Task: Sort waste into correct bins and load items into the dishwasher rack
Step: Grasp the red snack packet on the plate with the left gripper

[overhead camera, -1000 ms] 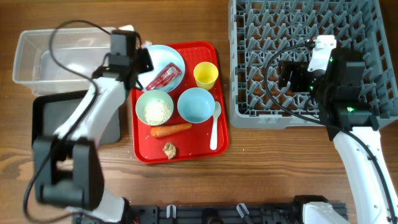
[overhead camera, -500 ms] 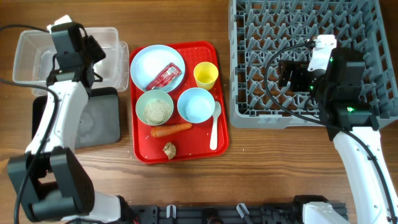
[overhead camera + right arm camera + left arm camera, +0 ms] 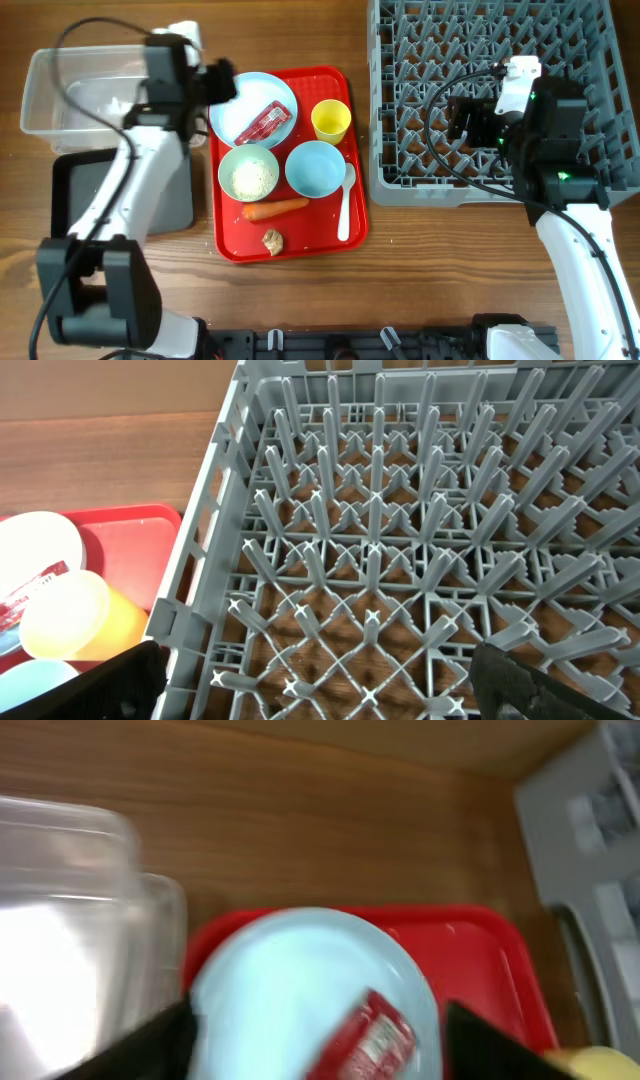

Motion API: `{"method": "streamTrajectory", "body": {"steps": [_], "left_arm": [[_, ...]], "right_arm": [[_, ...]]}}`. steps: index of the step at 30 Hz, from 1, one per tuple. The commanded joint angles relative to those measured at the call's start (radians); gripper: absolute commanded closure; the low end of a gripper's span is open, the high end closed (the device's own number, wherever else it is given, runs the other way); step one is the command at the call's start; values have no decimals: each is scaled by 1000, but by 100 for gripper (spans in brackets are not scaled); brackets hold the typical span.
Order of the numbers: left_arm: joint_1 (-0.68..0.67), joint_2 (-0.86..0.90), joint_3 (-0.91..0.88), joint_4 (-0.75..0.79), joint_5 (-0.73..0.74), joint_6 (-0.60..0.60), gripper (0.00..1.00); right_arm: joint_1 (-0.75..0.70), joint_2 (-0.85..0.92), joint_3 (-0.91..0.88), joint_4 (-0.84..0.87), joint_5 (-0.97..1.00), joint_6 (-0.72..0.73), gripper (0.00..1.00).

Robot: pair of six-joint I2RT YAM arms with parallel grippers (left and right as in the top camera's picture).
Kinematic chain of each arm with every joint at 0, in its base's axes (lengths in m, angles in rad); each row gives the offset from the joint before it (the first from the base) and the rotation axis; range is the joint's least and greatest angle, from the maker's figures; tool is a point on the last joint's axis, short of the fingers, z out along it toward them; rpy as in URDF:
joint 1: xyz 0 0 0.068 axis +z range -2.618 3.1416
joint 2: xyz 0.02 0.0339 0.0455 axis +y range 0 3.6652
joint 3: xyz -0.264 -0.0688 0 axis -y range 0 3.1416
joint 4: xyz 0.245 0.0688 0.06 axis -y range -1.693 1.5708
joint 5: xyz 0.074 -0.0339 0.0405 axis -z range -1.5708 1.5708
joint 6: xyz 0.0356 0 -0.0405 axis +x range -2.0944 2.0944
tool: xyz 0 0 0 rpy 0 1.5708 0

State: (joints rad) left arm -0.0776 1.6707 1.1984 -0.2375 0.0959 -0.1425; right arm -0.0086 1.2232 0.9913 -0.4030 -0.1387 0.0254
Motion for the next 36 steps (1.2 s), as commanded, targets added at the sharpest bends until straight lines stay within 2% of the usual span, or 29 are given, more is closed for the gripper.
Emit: {"method": "streamTrajectory", "body": {"steps": [1,4,8,22,24,27,33,36], "left_arm": [[-76,86,7,-38,47,200,4],[-110,140,7,-48,50,266,0],[-144,211,7,-32,50,270,1],[-162,335,7,-9,3,270,13],[-162,335,7,-10,-4,270,18],[-162,335,7,-18,-3,270,32],[-162,335,7,-15,-4,270,76],[-161,330,7,-5,-4,270,89]], "right_arm": [[-5,-3,18,13,-20,8,0],[-5,-3,18,13,-21,8,0],[-5,-3,18,16,-20,8,0],[-5,-3,18,16,-20,8,0],[-5,-3,18,16,-20,8,0],[-5,-3,18,17,-20,8,0],[-5,-3,18,16,-20,8,0],[-5,-3,18,14,-20,8,0]]}}
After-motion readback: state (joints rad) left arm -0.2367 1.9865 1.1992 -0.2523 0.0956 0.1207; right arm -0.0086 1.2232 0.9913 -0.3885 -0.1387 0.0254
